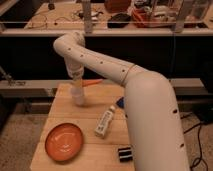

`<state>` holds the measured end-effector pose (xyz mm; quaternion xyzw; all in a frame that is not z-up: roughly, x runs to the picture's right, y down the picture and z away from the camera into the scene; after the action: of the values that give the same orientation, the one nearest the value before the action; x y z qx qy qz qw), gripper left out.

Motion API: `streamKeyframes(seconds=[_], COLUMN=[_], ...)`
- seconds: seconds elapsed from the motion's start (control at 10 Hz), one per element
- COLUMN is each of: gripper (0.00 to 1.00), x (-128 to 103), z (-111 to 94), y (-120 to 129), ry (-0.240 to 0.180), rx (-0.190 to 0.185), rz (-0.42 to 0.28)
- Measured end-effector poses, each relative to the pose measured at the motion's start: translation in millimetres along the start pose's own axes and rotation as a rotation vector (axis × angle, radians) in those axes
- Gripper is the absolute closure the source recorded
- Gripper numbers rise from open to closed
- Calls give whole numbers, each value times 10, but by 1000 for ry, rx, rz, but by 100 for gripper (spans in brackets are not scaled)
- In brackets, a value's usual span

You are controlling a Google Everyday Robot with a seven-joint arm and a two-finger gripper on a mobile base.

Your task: Place the pepper in the ceramic cup

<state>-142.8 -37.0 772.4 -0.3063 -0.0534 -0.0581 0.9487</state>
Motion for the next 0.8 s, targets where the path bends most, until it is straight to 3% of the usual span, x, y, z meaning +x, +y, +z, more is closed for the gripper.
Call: streamKeyframes(seconds=[0.2, 0.7, 0.8], gripper=[100, 100, 100], x=[12, 67, 90], z=[-5, -29, -33], y=[26, 126, 138], ry=[-55, -11, -29], rx=[-21, -53, -41], rz=[142, 430, 515])
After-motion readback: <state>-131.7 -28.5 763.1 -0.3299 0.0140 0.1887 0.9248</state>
